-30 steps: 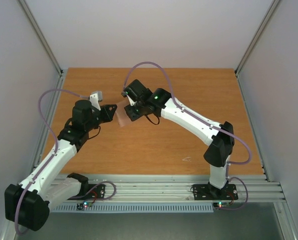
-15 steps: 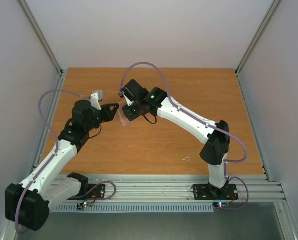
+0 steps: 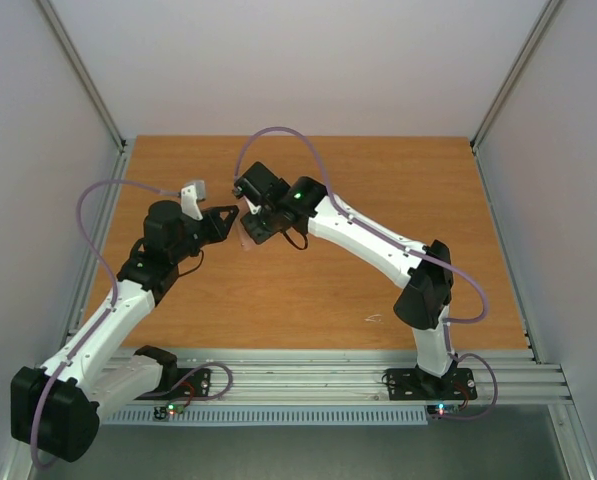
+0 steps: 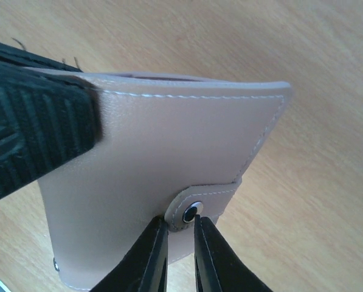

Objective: Take the credit cards out of the card holder

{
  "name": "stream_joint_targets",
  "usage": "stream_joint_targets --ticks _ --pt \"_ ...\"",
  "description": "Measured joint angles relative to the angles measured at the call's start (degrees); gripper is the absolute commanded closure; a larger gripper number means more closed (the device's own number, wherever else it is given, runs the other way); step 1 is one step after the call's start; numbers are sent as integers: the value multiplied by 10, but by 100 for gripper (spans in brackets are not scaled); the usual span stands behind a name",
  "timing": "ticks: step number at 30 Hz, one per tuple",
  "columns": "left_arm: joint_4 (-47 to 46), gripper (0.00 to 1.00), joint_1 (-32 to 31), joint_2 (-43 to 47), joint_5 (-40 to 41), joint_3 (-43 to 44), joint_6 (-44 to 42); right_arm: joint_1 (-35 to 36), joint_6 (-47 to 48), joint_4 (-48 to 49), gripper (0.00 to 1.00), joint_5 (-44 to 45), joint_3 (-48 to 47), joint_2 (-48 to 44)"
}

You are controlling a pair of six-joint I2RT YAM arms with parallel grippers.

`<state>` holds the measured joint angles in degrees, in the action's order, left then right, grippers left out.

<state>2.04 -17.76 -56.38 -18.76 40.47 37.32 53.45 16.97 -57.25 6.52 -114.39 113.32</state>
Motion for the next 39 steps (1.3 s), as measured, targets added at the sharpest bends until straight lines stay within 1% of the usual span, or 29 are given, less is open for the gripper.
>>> stream_joint_targets --ticks 2,3,12,17,23,27,28,31,33,35,39 --pt "-6 100 0 0 0 0 1 0 4 -2 98 1 -8 1" --pt "-8 100 0 0 0 0 2 0 5 -3 99 2 -11 1" --pt "-14 100 0 0 1 0 2 2 15 -8 99 32 -15 1" --pt "-9 100 0 -1 -1 0 -3 -3 15 4 99 40 11 -10" --pt "-8 100 0 -1 -12 0 -9 -57 10 9 99 52 72 -36" --pt "-9 100 -5 -1 -19 0 -10 -78 8 23 99 30 109 -56" --pt "-9 100 -5 -1 -20 0 -11 -80 9 28 94 19 119 -63" --pt "-10 100 -5 -1 -26 0 -16 -100 22 52 65 -66 165 -100" --pt "-16 100 -5 0 -36 -2 -21 -121 28 76 51 -137 201 -130" --pt "-24 100 -4 0 -50 -4 -29 -147 19 105 43 -205 237 -160" --pt "-49 100 -3 6 -100 -11 -51 -206 -19 184 37 -350 297 -204"
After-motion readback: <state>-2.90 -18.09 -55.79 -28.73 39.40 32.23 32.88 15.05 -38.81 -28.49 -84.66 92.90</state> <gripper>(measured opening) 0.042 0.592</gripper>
